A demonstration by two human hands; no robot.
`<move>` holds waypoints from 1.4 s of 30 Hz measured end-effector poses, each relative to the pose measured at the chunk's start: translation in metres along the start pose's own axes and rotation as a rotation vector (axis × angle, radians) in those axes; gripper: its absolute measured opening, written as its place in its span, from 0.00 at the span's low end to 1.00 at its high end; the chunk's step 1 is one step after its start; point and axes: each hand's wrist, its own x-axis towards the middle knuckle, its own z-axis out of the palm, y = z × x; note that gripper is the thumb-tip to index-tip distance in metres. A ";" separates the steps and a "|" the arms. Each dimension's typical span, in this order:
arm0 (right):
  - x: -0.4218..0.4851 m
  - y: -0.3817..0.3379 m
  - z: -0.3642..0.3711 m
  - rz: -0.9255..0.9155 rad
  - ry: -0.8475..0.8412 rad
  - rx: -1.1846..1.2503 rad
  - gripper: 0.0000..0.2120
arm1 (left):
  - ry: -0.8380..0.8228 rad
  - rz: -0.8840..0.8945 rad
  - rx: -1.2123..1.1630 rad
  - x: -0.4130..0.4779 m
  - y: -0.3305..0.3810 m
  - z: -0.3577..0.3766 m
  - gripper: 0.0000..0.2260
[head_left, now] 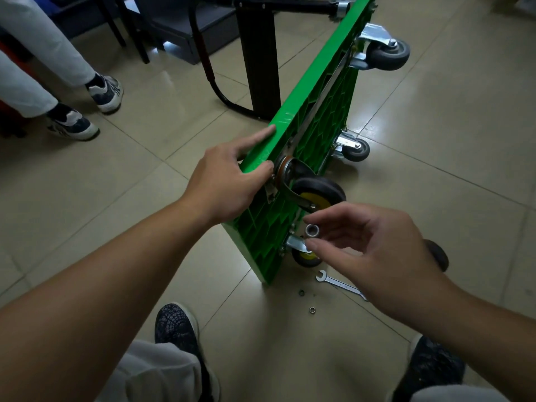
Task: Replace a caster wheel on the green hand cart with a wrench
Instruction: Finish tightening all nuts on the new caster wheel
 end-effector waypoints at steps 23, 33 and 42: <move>0.067 0.062 0.114 0.382 0.550 0.844 0.09 | 0.002 0.045 -0.030 0.002 -0.004 0.000 0.24; 0.071 0.070 0.109 0.368 0.496 0.805 0.06 | 0.001 0.059 -0.039 0.003 -0.005 -0.001 0.24; 0.068 0.074 0.111 0.335 0.514 0.772 0.06 | 0.001 0.063 -0.045 0.004 -0.008 0.000 0.25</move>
